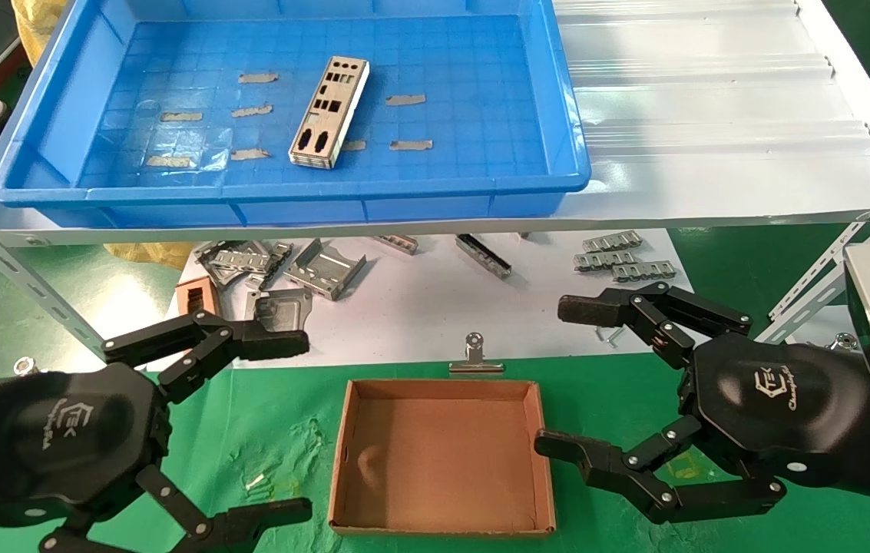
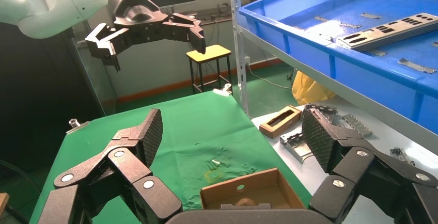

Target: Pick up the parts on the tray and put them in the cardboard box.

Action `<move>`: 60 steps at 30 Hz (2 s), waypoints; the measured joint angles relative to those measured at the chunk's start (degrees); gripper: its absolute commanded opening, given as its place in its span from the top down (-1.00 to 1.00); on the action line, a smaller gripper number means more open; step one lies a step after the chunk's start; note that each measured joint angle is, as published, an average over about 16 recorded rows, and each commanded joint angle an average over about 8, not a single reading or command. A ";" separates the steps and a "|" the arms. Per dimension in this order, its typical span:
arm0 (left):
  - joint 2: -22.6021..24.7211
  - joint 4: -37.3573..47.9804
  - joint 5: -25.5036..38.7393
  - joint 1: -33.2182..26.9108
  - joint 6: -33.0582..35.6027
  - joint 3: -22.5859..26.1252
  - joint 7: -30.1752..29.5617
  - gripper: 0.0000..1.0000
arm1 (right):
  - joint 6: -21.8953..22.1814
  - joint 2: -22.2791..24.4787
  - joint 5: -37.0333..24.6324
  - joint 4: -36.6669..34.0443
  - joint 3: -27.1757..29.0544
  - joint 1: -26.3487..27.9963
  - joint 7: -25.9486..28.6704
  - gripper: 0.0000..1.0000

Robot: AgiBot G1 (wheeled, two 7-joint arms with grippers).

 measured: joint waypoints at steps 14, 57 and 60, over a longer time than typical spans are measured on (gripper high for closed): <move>0.00 0.00 0.00 0.00 0.00 0.00 0.00 -1.00 | 0.00 0.00 0.00 0.00 0.00 0.00 0.00 1.00; 5.24 5.15 6.94 -11.83 -3.53 2.80 -2.33 -1.00 | 0.00 0.00 0.00 0.00 0.00 0.00 0.00 1.00; 8.19 9.29 10.81 -17.56 -5.10 4.51 -2.87 -1.00 | 0.00 0.00 0.00 0.00 0.00 0.00 0.00 1.00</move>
